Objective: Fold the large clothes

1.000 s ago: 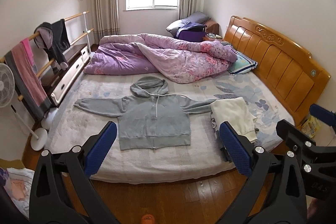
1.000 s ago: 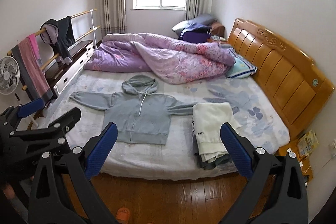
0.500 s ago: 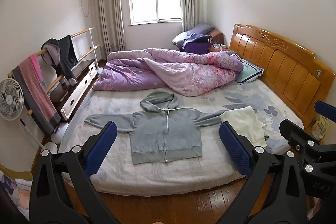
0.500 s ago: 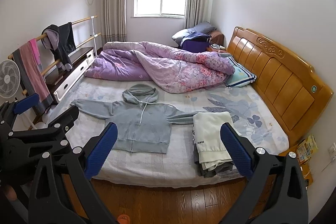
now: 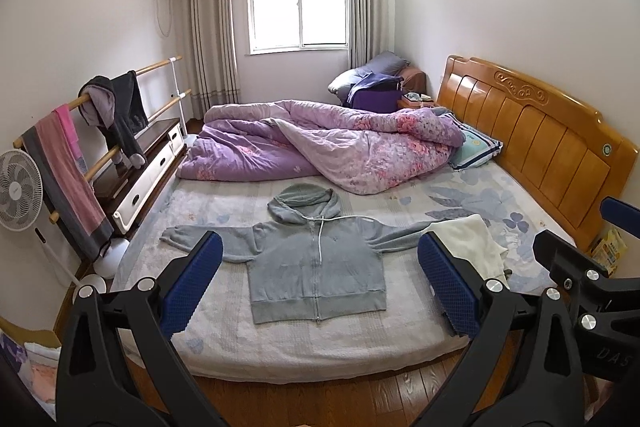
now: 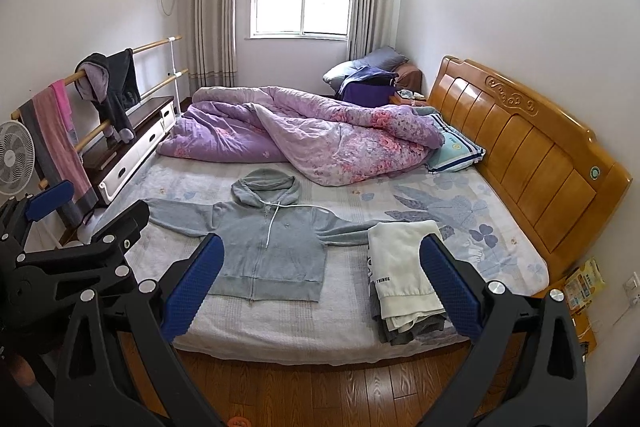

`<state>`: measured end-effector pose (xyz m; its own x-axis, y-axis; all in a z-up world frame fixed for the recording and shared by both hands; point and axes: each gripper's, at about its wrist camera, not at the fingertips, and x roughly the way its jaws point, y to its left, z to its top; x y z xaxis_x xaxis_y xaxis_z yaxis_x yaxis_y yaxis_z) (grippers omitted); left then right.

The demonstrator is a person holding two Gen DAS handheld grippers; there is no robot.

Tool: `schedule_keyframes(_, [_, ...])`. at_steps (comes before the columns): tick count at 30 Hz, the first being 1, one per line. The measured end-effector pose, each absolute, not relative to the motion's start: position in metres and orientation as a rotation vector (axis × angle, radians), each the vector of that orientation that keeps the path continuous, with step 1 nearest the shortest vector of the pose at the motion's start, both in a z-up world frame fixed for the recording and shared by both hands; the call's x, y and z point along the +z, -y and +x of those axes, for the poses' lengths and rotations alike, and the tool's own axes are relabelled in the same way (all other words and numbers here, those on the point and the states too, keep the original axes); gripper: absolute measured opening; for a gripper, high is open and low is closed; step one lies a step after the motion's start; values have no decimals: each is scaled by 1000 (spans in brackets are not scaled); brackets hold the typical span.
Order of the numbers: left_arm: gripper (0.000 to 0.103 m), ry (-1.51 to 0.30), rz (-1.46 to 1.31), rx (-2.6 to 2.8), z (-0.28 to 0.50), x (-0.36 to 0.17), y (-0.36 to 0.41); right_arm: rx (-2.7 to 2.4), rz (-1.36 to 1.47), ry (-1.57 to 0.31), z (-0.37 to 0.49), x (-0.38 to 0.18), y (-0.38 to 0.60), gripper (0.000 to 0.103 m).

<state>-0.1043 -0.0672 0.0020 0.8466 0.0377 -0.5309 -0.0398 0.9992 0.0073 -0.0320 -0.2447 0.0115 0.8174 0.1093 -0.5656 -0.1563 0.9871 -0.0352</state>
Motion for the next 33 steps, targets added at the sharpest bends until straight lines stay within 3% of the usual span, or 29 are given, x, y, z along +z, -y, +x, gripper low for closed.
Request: schedule_keyframes(33, [98,-570,-13,7,-83,-6,53,111,-81,-610,-31,14,233,95])
